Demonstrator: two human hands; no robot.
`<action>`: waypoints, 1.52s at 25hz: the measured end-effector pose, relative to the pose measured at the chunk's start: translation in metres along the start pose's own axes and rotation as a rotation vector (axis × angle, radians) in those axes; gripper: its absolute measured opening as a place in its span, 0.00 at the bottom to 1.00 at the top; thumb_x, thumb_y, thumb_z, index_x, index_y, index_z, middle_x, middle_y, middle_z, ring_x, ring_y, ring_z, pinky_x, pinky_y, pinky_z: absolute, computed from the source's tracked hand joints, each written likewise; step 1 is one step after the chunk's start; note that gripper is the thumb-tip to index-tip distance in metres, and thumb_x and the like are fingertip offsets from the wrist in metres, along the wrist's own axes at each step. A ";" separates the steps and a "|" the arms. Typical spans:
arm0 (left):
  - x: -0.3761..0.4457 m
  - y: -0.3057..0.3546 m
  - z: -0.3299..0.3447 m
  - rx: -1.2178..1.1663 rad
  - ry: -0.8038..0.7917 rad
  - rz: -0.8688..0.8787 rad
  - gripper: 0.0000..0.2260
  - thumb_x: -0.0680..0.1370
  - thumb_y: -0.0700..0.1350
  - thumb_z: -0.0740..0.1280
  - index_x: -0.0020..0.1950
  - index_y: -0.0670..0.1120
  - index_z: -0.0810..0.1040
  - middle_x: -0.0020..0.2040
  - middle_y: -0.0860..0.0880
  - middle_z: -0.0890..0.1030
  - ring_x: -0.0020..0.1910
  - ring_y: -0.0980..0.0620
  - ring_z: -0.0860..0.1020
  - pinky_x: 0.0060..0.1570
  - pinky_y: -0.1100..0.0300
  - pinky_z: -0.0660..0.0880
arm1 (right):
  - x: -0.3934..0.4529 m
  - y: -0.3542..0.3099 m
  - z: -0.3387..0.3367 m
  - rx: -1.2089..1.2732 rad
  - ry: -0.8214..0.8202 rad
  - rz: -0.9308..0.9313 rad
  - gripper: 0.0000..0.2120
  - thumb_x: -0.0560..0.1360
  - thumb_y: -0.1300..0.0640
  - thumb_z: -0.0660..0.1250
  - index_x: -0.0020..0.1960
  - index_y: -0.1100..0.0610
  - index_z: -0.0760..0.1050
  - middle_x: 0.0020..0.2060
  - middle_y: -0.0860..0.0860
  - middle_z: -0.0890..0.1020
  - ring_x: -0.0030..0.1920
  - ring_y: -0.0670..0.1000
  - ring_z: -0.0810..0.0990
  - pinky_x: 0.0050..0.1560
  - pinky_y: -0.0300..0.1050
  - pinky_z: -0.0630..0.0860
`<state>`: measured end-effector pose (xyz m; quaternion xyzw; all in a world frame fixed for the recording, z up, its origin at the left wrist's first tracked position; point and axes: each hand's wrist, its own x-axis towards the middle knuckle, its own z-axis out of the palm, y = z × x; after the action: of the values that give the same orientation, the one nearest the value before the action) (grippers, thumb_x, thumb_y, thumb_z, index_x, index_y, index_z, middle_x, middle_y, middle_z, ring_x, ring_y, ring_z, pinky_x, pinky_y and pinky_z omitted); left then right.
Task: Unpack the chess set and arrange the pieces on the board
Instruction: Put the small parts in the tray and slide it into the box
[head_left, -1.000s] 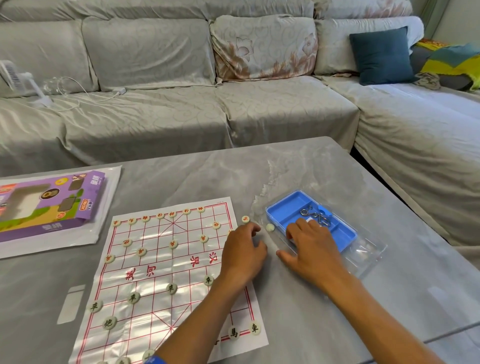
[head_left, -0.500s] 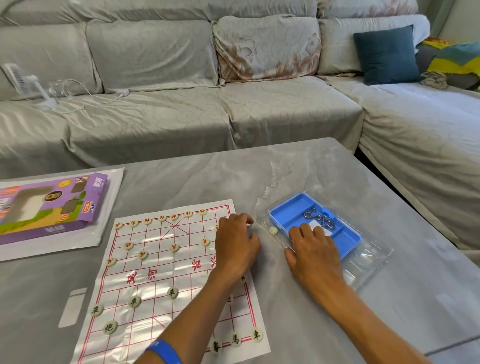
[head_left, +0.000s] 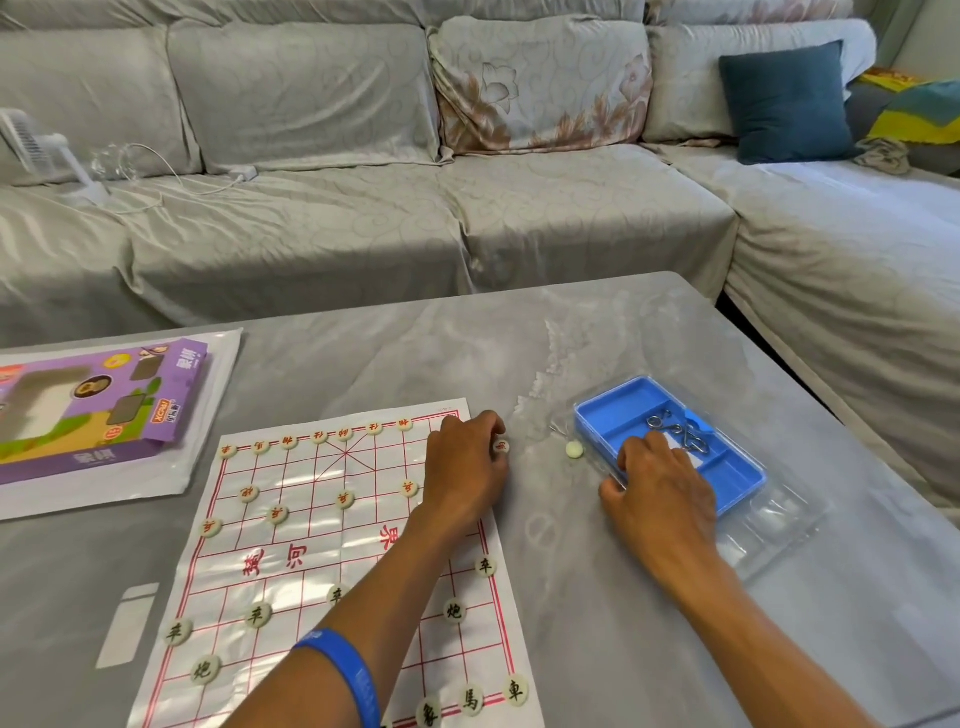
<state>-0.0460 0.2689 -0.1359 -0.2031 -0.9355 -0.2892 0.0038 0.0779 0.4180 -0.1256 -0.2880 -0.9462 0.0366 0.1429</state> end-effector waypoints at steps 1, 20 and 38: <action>0.000 0.001 0.000 -0.005 0.004 0.006 0.06 0.78 0.50 0.65 0.55 0.53 0.76 0.51 0.48 0.79 0.48 0.51 0.75 0.47 0.62 0.72 | 0.000 -0.001 -0.001 0.010 0.006 0.005 0.07 0.73 0.52 0.63 0.43 0.55 0.71 0.42 0.49 0.72 0.41 0.51 0.70 0.36 0.44 0.63; 0.025 -0.064 -0.059 0.106 0.092 -0.009 0.14 0.78 0.50 0.65 0.62 0.48 0.79 0.59 0.49 0.79 0.56 0.50 0.72 0.56 0.58 0.70 | 0.031 -0.022 0.038 -0.098 0.037 -0.373 0.05 0.72 0.61 0.70 0.46 0.53 0.81 0.40 0.48 0.82 0.43 0.53 0.74 0.42 0.48 0.69; 0.048 -0.067 -0.047 0.276 -0.027 0.014 0.17 0.74 0.58 0.68 0.59 0.51 0.80 0.56 0.51 0.78 0.55 0.51 0.71 0.52 0.59 0.63 | 0.025 -0.045 0.030 0.332 -0.214 -0.199 0.11 0.76 0.46 0.63 0.55 0.49 0.73 0.51 0.46 0.78 0.49 0.47 0.76 0.52 0.42 0.76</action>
<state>-0.1206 0.2111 -0.1266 -0.2109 -0.9649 -0.1552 0.0212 0.0256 0.3949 -0.1417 -0.1604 -0.9607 0.2080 0.0899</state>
